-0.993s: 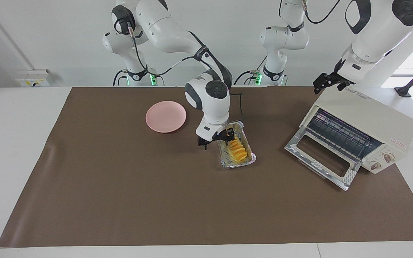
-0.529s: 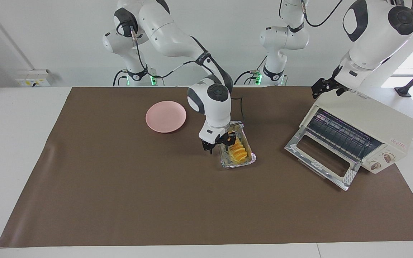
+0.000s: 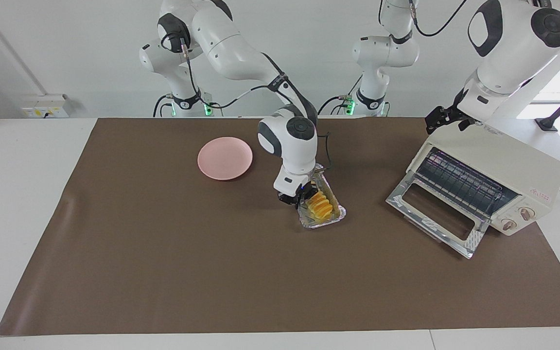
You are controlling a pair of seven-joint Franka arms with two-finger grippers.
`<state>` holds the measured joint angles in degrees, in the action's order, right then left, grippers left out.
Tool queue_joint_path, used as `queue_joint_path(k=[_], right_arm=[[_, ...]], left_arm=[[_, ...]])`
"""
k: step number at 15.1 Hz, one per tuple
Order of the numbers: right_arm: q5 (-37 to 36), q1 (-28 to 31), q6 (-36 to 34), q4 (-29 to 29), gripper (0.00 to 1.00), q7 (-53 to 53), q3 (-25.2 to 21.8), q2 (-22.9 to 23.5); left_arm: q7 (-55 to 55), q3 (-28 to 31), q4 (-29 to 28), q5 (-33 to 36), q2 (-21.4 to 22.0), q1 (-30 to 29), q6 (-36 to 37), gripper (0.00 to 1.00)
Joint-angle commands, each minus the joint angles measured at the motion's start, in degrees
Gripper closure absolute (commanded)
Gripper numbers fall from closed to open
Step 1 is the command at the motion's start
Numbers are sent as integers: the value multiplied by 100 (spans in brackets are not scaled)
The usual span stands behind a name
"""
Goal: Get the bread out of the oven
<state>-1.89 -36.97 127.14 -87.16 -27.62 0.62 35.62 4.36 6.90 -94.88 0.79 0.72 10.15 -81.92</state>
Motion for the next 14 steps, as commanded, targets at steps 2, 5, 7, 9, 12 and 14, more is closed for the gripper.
queue_joint_path(k=[2, 5, 7, 9, 12, 14], right_arm=[[31, 67, -539, 189, 100, 107, 17, -29], [426, 399, -1619, 1102, 100, 98, -18, -55], [558, 847, -2182, 1542, 100, 125, 17, -116], [602, 1207, -2334, 1570, 100, 360, 8, -318], [602, 1840, -2326, 1553, 100, 896, 8, -389], [638, 2070, -2185, 1334, 100, 1178, -44, -407]], left_arm=[[-84, -31, 65, 9, 25, -13, -78, 0], [-84, -40, 153, 0, -1, 4, 35, 0], [-75, -49, 198, -8, -19, 13, -42, 0], [-75, -49, 111, -8, 25, -31, -52, 0], [-32, -40, 110, -17, 16, -31, -52, 0], [-14, -40, 110, -17, 42, -22, -52, 0]])
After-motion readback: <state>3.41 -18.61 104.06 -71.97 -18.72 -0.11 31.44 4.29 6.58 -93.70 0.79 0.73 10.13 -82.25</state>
